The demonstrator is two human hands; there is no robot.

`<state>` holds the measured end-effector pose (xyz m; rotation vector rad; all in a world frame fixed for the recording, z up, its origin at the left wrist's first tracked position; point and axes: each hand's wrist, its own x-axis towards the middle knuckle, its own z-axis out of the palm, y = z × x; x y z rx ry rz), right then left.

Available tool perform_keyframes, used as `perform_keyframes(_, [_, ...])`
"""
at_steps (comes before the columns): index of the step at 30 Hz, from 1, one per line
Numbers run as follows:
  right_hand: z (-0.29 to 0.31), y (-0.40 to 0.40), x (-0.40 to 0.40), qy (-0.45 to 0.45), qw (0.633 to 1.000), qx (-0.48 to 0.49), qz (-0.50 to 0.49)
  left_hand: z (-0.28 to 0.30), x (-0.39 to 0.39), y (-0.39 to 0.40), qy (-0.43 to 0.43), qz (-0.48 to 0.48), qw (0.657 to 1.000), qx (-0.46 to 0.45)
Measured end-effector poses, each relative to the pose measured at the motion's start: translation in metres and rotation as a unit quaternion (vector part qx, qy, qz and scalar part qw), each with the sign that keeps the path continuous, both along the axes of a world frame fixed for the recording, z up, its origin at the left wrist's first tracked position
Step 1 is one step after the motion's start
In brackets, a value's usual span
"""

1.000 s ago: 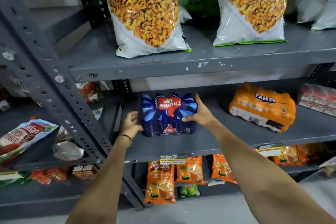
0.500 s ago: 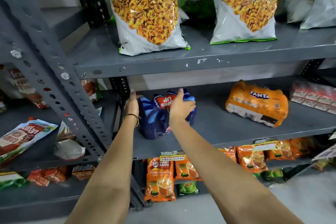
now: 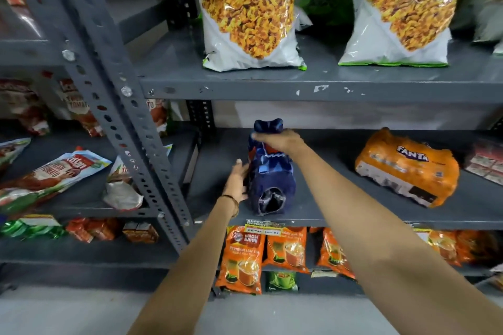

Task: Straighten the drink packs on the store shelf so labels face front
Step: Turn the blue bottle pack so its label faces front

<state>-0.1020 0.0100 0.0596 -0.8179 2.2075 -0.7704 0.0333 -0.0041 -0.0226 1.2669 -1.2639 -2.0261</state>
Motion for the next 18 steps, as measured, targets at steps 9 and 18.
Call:
perform_keyframes(9, [0.007, -0.003, -0.008, 0.143, 0.960, 0.094, 0.222, -0.004, 0.008, -0.015, -0.026, 0.069, 0.997, 0.032])
perform_keyframes(18, [0.019, -0.004, -0.016, 0.197, 0.887, 0.161, 0.385, -0.007, 0.022, -0.039, -0.039, 0.183, 0.982, -0.014])
